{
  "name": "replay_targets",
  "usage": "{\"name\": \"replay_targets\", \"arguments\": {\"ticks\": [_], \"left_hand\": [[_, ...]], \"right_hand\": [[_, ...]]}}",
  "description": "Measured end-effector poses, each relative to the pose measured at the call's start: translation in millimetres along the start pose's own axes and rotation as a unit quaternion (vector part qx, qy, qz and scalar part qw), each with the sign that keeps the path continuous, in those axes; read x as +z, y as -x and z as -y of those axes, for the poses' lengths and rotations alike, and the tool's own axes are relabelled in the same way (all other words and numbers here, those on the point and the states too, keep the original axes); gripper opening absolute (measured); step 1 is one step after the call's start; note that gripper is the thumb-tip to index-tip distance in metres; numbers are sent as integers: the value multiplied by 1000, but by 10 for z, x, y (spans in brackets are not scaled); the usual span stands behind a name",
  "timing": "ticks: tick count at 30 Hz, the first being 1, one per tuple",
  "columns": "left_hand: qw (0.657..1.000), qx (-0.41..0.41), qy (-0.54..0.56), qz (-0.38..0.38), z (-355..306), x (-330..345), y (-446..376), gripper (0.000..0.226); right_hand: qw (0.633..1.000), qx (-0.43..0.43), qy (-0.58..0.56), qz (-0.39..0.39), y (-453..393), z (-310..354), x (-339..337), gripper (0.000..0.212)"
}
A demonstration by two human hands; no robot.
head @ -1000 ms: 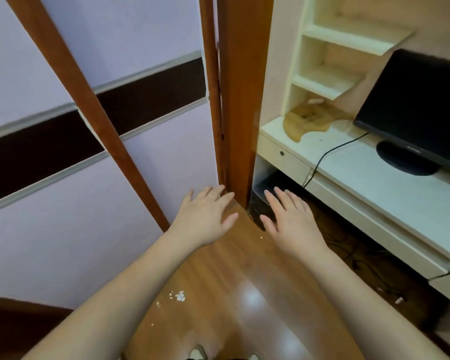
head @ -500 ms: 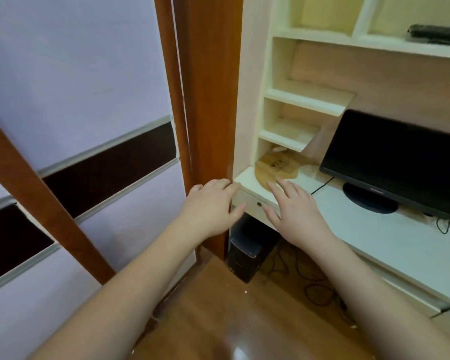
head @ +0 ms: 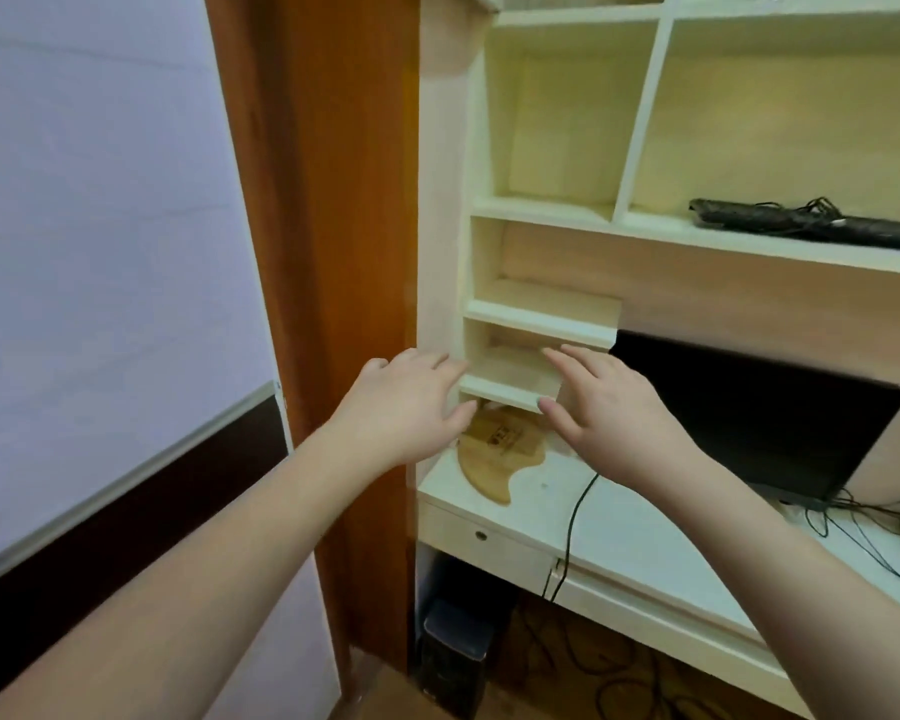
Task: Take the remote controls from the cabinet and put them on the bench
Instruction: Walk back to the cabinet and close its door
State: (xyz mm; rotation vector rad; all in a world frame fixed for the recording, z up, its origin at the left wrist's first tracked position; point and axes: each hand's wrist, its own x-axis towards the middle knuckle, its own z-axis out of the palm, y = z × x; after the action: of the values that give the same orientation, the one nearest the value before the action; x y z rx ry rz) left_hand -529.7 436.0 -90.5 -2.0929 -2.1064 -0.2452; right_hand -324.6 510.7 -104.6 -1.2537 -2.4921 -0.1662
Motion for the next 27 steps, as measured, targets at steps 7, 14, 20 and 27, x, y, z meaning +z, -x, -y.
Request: {"name": "replay_targets", "arguments": {"ticks": [7,14,20,27], "left_hand": [[998,22,-31,-55,6,-307,-808,60],[992,11,-60,-111,-8,-835,-1534,58],[981,-27,-102,-164,160,-1398,-2035,57],[951,-48,-168,-255,425,-2004,-2267,53]], "right_hand": [[998,-7,29,-49,-646,-341,-408,60],[993,-35,35,-105,-1412,-726,-814,59],[985,-67,21,-155,-2071,-984,-1247,59],[973,-95,14,-208,-2747,-955,-1620,60]]}}
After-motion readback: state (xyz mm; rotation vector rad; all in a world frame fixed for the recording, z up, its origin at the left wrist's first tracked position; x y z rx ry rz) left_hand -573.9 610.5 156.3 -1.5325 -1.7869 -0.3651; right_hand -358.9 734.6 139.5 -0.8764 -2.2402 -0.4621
